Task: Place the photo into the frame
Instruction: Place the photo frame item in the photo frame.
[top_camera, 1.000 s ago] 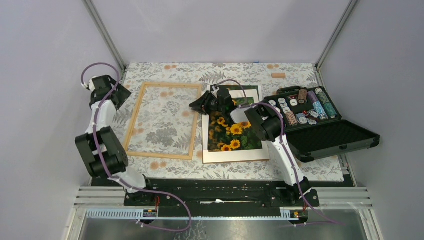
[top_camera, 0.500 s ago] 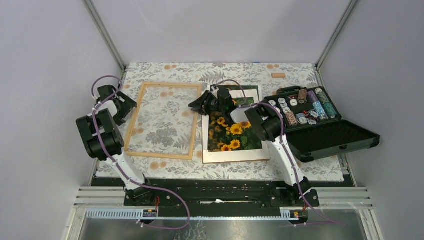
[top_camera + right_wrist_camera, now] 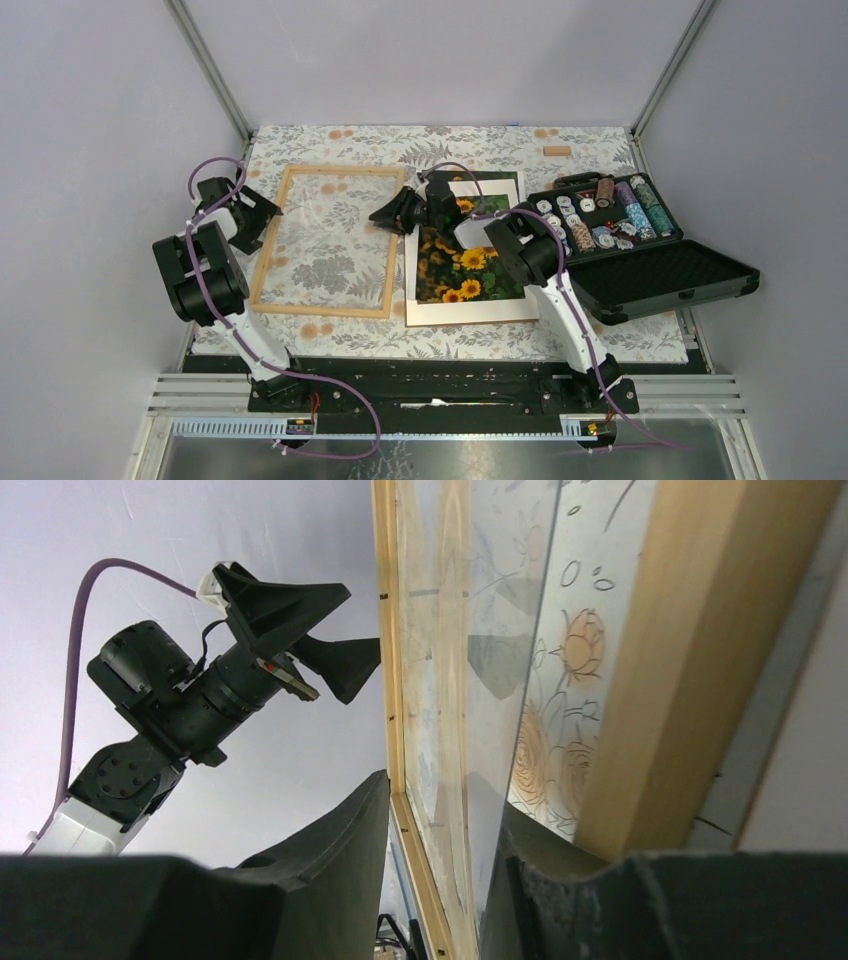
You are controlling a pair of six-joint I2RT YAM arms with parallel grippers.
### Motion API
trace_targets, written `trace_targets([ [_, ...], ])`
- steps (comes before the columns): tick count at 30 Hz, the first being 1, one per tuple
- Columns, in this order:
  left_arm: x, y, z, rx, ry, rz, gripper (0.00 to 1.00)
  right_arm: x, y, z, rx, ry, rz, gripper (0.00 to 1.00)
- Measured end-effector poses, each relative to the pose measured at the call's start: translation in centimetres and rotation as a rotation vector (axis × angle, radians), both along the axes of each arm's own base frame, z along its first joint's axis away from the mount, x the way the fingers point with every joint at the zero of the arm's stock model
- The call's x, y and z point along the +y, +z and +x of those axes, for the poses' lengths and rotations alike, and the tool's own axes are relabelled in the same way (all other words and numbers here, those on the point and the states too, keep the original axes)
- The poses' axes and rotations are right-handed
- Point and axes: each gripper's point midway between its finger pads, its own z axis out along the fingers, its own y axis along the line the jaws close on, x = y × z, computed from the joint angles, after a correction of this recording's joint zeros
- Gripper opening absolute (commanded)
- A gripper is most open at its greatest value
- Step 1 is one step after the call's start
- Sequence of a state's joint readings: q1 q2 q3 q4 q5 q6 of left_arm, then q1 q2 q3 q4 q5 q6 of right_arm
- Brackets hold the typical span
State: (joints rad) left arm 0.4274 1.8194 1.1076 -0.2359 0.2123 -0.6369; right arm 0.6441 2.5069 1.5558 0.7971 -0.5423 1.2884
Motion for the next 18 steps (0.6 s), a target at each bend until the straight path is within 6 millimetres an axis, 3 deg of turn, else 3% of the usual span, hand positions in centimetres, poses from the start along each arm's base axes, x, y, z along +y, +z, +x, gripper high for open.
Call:
trace_targets([
  [3,-0.1,0.0,0.0,-0.003,-0.002,-0.001,0.99,0.5,0.4,-0.2,-0.004,0.008,0.003,0.32],
  [11,-0.1,0.0,0.0,-0.005,-0.003,-0.002,0.99,1.2,1.7,0.0,0.015,0.024,0.049,0.00],
  [18,-0.1,0.0,0.0,-0.007,-0.004,-0.003,0.98,1.8,2.8,-0.2,0.017,0.065,0.127,0.00],
])
